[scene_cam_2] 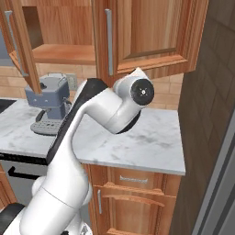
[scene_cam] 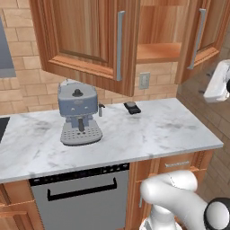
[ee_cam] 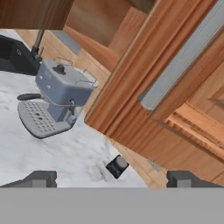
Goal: Close all open cabinet doors.
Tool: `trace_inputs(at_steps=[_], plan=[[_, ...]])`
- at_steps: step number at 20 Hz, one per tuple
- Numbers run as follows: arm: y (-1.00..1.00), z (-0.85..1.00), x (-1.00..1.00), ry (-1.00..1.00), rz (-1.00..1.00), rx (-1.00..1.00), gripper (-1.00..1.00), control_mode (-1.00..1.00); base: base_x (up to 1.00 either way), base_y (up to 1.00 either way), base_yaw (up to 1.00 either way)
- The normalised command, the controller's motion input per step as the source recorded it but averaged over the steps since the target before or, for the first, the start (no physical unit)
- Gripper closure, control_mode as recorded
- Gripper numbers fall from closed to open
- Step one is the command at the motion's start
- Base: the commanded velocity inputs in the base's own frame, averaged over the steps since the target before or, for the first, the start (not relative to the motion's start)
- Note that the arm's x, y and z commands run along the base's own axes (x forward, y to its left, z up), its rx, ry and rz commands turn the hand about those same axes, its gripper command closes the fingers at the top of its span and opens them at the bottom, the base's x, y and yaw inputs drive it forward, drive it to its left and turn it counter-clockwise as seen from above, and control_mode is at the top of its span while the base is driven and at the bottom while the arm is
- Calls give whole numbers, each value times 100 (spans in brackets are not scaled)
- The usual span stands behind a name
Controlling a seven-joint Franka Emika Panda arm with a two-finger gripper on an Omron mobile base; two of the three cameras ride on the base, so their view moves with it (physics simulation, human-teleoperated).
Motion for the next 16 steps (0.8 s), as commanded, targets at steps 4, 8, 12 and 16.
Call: trace_inputs(at_steps=[4,8,12,16], plan=[[0,19,42,-12,15,-2,-100,-100,0,0,0],[0,17,41,-6,13,0,-100,-100,0,0,0],[0,10,42,-3,12,0,-100,-100,0,0,0],[0,1,48,0,8,0,-100,-100,0,0,0]])
